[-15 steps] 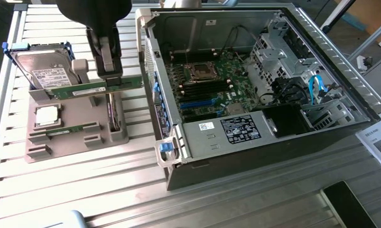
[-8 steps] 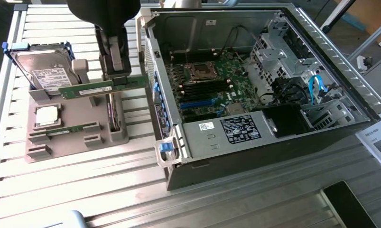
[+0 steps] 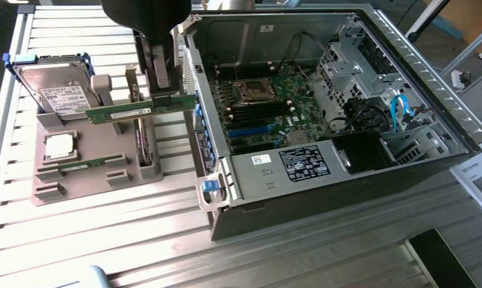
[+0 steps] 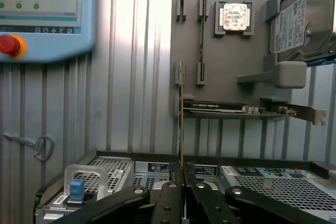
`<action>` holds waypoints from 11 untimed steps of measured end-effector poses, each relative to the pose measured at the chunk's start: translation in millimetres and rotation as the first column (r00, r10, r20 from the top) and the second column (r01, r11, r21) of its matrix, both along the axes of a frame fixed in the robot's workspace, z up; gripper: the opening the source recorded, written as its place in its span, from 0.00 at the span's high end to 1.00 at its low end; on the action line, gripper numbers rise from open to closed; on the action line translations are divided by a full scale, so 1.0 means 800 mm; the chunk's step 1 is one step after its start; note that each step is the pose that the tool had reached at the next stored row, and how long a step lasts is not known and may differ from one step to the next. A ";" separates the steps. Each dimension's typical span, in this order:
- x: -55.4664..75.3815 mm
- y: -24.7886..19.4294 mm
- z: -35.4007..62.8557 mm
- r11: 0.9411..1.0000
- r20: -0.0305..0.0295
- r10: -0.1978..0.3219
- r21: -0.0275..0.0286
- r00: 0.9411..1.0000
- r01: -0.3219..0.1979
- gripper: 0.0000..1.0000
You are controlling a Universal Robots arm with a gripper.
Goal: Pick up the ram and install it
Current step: 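Pick up the ram and move it above insertion slot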
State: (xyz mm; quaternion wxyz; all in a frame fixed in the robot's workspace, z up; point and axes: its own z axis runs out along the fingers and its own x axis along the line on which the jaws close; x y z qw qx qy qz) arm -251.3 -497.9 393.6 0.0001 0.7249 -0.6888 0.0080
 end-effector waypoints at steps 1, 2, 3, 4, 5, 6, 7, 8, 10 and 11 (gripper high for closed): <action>0.002 0.0000 0.000 1.000 0.000 0.000 0.000 1.000 0.000 0.88; 0.004 0.0000 0.000 1.000 0.000 0.000 0.000 1.000 0.000 0.88; 0.006 0.0000 0.000 1.000 0.000 0.000 0.000 1.000 0.000 0.88; 0.007 0.0000 0.000 1.000 0.000 0.000 0.000 1.000 0.000 0.88; 0.009 0.0000 0.000 1.000 0.000 0.000 0.000 1.000 0.000 0.88; 0.011 0.0000 0.000 1.000 0.000 0.000 0.000 1.000 0.000 0.88; 0.013 0.0000 0.000 1.000 0.000 0.000 0.000 1.000 0.000 0.88; 0.016 0.0000 0.000 1.000 0.000 0.000 0.000 1.000 0.000 0.88; 0.021 0.0000 0.000 1.000 0.000 0.000 0.000 1.000 0.000 0.88; 0.023 0.0000 0.000 1.000 0.000 0.000 0.000 1.000 0.000 0.88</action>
